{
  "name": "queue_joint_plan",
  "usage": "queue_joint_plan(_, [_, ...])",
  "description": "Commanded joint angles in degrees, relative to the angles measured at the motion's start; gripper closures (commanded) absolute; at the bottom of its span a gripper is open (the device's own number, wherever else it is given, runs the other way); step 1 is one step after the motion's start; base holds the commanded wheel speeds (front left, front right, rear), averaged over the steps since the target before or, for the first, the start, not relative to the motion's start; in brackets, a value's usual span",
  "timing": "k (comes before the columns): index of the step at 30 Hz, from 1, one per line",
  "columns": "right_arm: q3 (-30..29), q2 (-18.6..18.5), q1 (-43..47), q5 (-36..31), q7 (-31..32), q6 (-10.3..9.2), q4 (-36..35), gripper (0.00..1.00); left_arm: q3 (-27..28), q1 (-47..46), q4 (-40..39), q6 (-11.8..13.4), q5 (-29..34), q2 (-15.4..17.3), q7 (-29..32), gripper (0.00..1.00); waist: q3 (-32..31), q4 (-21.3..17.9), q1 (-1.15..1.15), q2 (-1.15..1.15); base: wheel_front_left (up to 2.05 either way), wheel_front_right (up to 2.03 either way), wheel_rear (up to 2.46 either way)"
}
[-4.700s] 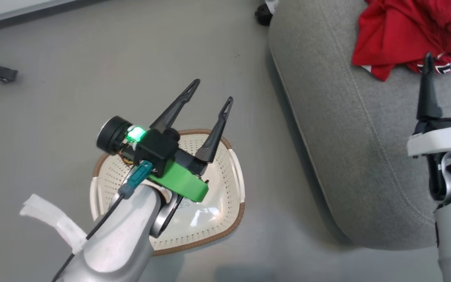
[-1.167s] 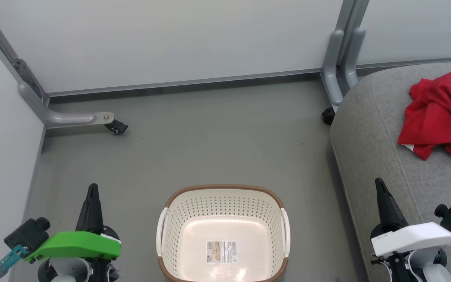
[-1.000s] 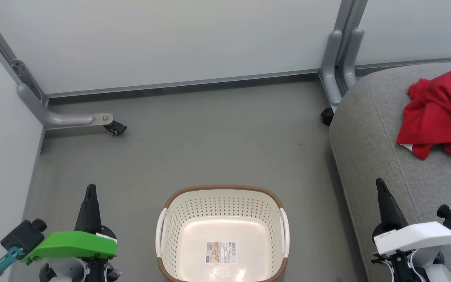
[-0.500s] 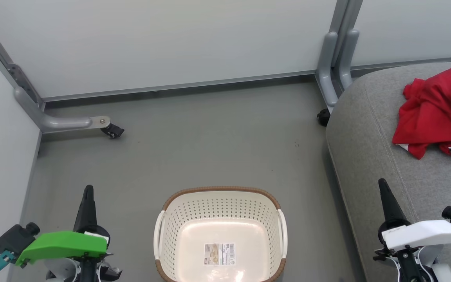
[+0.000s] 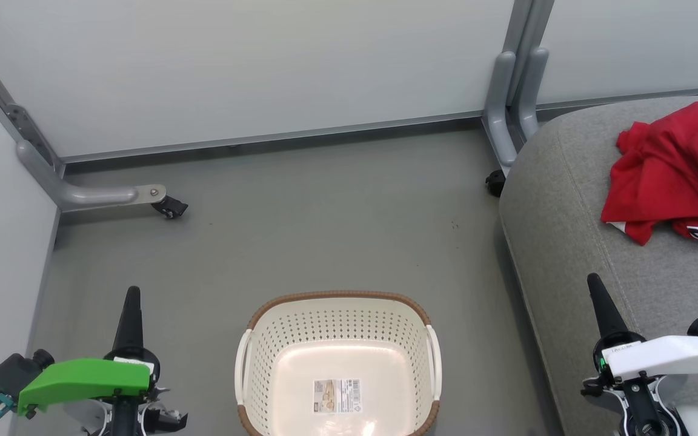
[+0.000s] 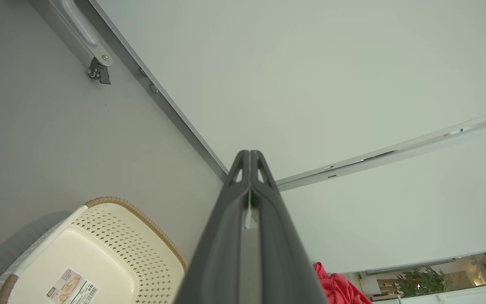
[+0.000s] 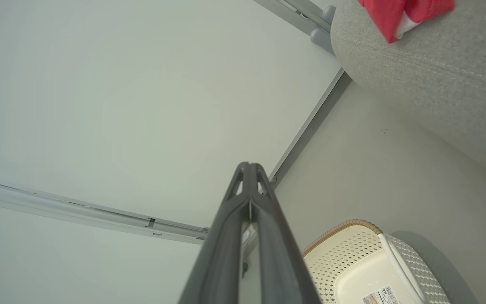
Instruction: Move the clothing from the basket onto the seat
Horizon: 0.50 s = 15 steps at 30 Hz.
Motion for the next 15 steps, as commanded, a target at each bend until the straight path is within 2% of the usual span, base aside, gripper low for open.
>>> queue_joint_plan(1, [-0.3, -0.4, -0.9, 1.5, 0.4, -0.01, -0.1, 1.0, 0.3, -1.1, -0.7, -0.3, -1.5, 0.2, 0.5, 1.0, 0.0, -0.1, 0.0, 0.0, 0.0, 0.0, 0.0])
queue_joint_plan(15, [-1.1, -0.3, -1.4, 8.5, 2.4, -0.01, 0.6, 1.0, 1.3, -1.2, -0.7, -0.6, -8.7, 0.2, 2.4, 1.0, -0.4, -0.7, 0.0, 0.0, 0.0, 0.0, 0.0])
